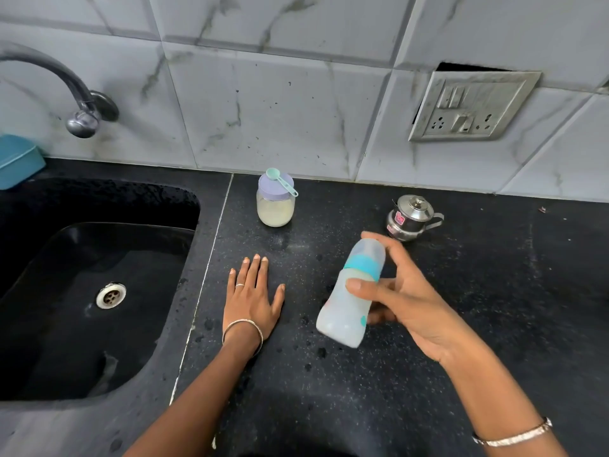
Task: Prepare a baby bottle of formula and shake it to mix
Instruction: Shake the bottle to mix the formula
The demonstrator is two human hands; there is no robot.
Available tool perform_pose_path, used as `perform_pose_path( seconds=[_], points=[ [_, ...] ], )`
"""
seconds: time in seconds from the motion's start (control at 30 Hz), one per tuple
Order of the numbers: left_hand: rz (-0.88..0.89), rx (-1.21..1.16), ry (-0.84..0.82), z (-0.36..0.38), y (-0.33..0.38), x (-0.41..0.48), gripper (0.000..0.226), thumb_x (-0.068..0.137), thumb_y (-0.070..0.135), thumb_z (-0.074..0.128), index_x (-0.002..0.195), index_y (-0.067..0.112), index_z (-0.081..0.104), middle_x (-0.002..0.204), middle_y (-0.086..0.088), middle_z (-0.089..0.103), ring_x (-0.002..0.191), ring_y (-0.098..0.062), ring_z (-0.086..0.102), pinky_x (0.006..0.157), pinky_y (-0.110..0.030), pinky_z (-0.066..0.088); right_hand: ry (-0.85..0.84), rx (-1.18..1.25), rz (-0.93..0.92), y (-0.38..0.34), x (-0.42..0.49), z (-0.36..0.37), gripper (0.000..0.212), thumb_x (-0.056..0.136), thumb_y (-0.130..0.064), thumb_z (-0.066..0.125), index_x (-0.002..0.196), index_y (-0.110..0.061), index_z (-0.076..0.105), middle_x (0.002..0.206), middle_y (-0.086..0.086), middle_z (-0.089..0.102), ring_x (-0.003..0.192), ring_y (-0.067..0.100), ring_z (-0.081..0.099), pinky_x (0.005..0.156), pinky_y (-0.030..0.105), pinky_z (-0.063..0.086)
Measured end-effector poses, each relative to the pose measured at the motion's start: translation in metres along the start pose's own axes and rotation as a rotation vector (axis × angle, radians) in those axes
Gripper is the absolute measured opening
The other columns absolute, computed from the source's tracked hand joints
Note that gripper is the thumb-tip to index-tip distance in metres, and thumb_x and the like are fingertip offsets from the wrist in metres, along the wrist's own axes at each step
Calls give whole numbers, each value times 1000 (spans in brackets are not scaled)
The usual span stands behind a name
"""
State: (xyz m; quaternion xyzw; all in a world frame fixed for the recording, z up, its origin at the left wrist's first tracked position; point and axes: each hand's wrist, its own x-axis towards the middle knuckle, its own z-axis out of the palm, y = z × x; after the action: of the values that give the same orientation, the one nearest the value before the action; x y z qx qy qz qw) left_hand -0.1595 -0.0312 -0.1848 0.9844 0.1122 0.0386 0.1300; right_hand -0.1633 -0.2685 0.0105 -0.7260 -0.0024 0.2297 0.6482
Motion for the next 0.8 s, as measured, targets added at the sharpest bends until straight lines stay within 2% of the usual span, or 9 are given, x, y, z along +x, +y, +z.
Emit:
perform_pose_path(
  seconds=[0.1, 0.17, 0.27, 0.4, 0.47, 0.57, 0.63, 0.73, 0.8],
  points=[
    [2, -4, 7, 1, 0, 0, 79, 95, 61, 10, 159, 15, 23, 166, -3, 23, 155, -22, 15, 127, -44, 7, 236, 210, -88, 0, 8, 2, 69, 80, -20, 82, 136, -43, 48, 116, 9, 70, 87, 15, 77, 65, 31, 62],
    [1, 5, 4, 1, 0, 0, 80, 95, 61, 8, 159, 16, 22, 167, -2, 22, 156, -22, 14, 127, -44, 6, 187, 167, -81, -4, 8, 3, 70, 82, -18, 81, 137, -44, 46, 115, 8, 70, 90, 17, 77, 67, 33, 63],
    [1, 11, 1, 0, 0, 0, 81, 94, 62, 6, 160, 17, 21, 167, -2, 20, 156, -21, 12, 127, -43, 4, 3, -23, -8, -12, 1, 2, 81, 66, -27, 88, 136, -48, 52, 107, 16, 77, 92, 24, 78, 66, 36, 64],
    [0, 5, 1, 1, 0, 0, 81, 94, 62, 6, 160, 17, 19, 168, -1, 18, 156, -20, 10, 127, -42, 3, 230, 188, -107, -10, 10, 1, 77, 81, -17, 83, 143, -42, 44, 113, 8, 70, 91, 20, 76, 65, 32, 63],
    [-2, 1, -1, 1, 0, 0, 81, 94, 62, 6, 160, 17, 19, 168, -1, 18, 156, -20, 10, 127, -42, 3, 193, 143, -103, -9, 9, 2, 81, 79, -17, 83, 143, -44, 42, 113, 8, 70, 95, 22, 76, 71, 36, 65],
    [0, 0, 1, 1, 0, 0, 82, 94, 62, 5, 160, 17, 20, 168, -1, 19, 156, -20, 10, 127, -42, 3, -31, -57, 2, -15, 0, 0, 82, 64, -26, 87, 134, -51, 50, 103, 16, 78, 98, 30, 77, 75, 43, 66],
    [-1, -3, 2, 0, 0, 0, 82, 93, 62, 5, 160, 17, 19, 168, -1, 19, 156, -20, 10, 127, -42, 2, 21, -13, -39, -15, 2, -4, 81, 63, -28, 87, 132, -51, 52, 105, 14, 78, 98, 30, 77, 72, 41, 65],
    [-2, 0, 0, 0, 1, 0, 81, 94, 62, 6, 160, 17, 19, 168, -1, 18, 156, -20, 10, 127, -42, 2, 193, 206, -128, -12, 10, -4, 75, 77, -21, 83, 136, -49, 46, 119, 8, 70, 103, 24, 75, 75, 38, 64],
    [-2, -1, -2, 0, 0, 0, 81, 94, 62, 6, 160, 17, 19, 168, -1, 18, 156, -20, 10, 127, -43, 3, 138, 121, -115, -11, 9, -1, 81, 75, -22, 84, 139, -50, 44, 118, 9, 70, 103, 23, 75, 77, 39, 65]
  ],
)
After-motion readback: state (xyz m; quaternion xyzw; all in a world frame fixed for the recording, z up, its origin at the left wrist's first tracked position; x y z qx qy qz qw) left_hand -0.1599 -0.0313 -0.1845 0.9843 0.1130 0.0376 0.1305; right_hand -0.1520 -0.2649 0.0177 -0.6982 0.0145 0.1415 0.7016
